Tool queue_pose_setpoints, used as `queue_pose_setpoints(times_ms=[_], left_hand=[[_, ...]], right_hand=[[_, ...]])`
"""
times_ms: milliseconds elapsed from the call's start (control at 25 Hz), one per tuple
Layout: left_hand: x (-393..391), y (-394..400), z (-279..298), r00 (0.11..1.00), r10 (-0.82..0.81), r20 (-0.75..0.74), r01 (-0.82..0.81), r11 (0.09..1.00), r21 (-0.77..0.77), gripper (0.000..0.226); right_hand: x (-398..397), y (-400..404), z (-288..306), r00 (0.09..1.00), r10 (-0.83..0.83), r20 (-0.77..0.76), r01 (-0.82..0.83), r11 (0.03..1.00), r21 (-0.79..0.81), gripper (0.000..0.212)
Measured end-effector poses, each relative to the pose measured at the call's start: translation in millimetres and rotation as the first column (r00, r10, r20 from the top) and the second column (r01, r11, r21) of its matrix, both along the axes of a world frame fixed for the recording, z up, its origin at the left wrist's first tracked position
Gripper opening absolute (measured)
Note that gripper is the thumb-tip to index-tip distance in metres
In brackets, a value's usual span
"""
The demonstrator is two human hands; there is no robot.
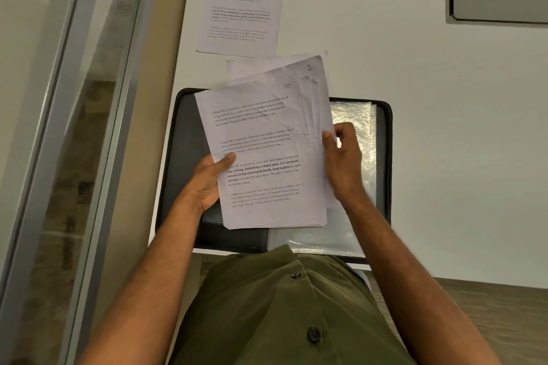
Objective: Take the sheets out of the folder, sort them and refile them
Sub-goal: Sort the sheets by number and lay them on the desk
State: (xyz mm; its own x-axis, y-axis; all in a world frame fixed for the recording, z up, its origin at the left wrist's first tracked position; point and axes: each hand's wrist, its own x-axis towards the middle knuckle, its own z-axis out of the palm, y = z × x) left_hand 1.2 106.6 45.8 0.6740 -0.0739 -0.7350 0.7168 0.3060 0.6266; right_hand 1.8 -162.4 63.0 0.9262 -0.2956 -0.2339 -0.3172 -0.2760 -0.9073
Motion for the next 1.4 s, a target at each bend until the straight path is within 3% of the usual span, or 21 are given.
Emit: queue_pose_setpoints(times_ms=[280,520,640,880,1000,1120,1200,1320,1400], left_hand=[[12.5,8.0,-7.2,1.0,0.009,0.008,-0.01,0.988,0.154,0.02],[16.2,14.6,-8.4,0.999,-0.024,-0.024,0.029,0.974,0.225,0.018],[16.7,14.5,-7.7,0.999,-0.014,-0.045,0.023,0.974,0.225,0.018],[22.6,15.1,-3.4,0.997,-0.026,-0.078,0.041,0.977,0.208,0.017],[26.4,11.3,-2.6,0.993,-0.059,-0.097,0.078,0.976,0.204,0.018],[33.3,4.9,-4.1,0.992,-0.072,-0.103,0.091,0.976,0.2,0.02],[40.8,0.3,-4.7,0.992,-0.08,-0.1,0.098,0.977,0.192,0.021],[49.4,-6.5,-7.4,0.99,-0.109,-0.092,0.123,0.977,0.176,0.021],[51.8,-9.0,-10.0,0.99,-0.109,-0.089,0.122,0.98,0.156,0.02]], right_hand=[[29.9,-32.9,1.0,0.988,-0.104,0.116,0.113,0.991,-0.074,0.009],[88.8,-79.0,-6.4,0.913,-0.322,0.25,0.371,0.911,-0.181,0.008],[124.1,-91.1,-15.4,0.885,-0.411,0.218,0.444,0.887,-0.128,0.009],[191.0,-90.1,-38.2,0.92,-0.377,0.111,0.389,0.913,-0.124,0.008],[220.9,-94.3,-42.3,0.926,-0.373,0.055,0.377,0.916,-0.138,0.026],[239.2,-92.5,-42.8,0.958,-0.283,-0.045,0.272,0.948,-0.167,0.041],[239.5,-89.4,-44.0,0.984,-0.176,-0.014,0.161,0.925,-0.344,0.054],[218.7,-75.5,-56.9,0.995,0.097,0.029,-0.067,0.841,-0.538,0.059],[200.9,-64.1,-72.2,0.956,0.263,-0.13,-0.283,0.706,-0.649,0.069]])
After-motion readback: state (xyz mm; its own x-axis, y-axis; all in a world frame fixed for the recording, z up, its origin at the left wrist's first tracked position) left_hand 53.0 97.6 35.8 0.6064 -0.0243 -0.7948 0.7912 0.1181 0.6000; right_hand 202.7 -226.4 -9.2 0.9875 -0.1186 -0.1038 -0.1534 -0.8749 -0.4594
